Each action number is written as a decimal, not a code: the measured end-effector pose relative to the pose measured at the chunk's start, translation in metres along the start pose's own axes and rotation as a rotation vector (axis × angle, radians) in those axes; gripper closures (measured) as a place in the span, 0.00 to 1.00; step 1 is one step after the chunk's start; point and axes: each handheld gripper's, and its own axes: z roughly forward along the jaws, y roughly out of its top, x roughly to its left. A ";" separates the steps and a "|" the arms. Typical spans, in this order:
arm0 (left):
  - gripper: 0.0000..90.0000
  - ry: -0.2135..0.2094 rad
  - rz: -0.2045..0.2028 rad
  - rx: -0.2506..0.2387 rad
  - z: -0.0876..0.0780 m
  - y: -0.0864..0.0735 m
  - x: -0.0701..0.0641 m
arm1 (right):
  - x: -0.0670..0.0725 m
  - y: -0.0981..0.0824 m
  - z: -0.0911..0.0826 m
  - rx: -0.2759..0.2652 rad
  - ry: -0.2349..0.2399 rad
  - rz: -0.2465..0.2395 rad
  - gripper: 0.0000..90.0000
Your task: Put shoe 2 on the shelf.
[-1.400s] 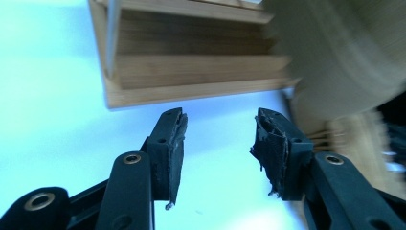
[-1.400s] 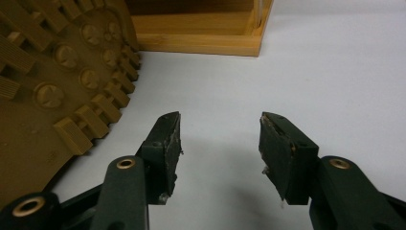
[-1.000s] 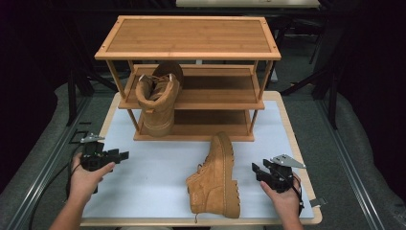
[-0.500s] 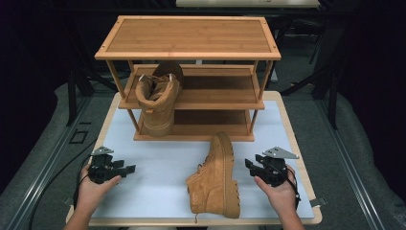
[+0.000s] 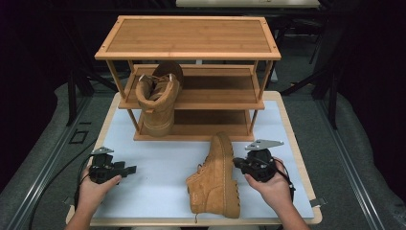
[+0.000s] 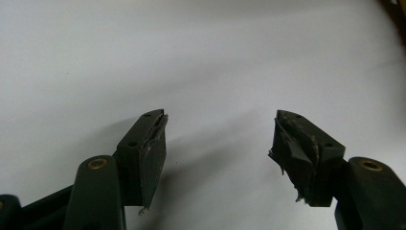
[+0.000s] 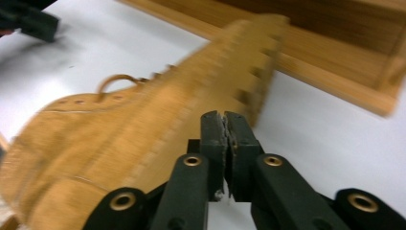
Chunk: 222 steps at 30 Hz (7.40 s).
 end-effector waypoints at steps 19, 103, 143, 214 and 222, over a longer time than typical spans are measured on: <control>0.41 0.016 -0.014 -0.061 -0.002 0.004 -0.001 | 0.033 0.012 0.027 0.070 -0.030 -0.120 1.00; 0.40 0.054 0.005 -0.076 -0.007 0.003 -0.003 | -0.077 -0.033 -0.028 0.097 -0.161 0.238 0.82; 0.40 0.063 0.013 -0.061 -0.004 0.002 -0.004 | -0.040 0.040 -0.052 0.552 -0.065 0.177 0.80; 0.41 0.059 0.009 -0.058 -0.002 0.001 -0.003 | -0.082 0.026 -0.032 0.727 -0.012 0.286 0.88; 0.41 0.061 0.004 -0.063 -0.002 0.001 -0.002 | -0.085 0.021 -0.034 0.678 0.039 0.346 0.88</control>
